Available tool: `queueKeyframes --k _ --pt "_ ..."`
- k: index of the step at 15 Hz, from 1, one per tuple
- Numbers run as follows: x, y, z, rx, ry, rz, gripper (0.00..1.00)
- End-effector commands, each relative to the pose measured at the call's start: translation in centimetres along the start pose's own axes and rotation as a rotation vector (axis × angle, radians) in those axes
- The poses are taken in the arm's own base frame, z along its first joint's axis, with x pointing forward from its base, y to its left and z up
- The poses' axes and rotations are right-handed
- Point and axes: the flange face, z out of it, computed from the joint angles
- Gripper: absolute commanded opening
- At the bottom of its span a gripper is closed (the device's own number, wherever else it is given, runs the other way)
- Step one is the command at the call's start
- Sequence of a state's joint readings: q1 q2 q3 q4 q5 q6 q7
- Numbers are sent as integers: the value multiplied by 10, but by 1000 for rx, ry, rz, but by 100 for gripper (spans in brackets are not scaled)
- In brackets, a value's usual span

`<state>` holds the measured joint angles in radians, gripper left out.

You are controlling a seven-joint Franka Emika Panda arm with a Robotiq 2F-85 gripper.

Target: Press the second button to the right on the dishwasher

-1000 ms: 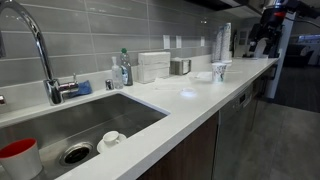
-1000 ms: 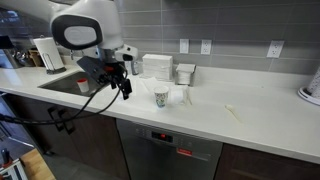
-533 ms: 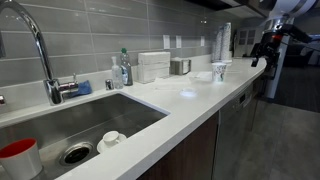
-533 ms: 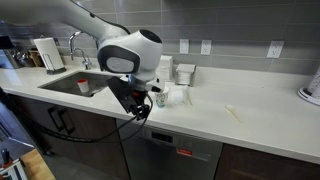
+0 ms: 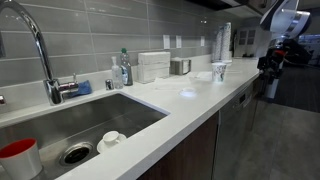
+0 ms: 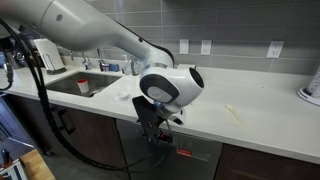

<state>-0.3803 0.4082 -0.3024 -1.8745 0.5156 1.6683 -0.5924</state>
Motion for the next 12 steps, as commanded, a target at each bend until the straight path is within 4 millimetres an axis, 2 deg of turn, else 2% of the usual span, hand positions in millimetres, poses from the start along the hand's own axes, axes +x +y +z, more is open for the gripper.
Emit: queueKeyframes --k 1,4,6,9,11,12 --pt "21 34 -20 131 49 59 35" --pt "27 59 -31 217 138 108 13" --pt "31 75 -29 265 183 149 1" --pt "41 96 -14 238 217 237 0" --pt "49 103 -1 201 220 296 0" --pt "37 97 -12 210 211 241 1"
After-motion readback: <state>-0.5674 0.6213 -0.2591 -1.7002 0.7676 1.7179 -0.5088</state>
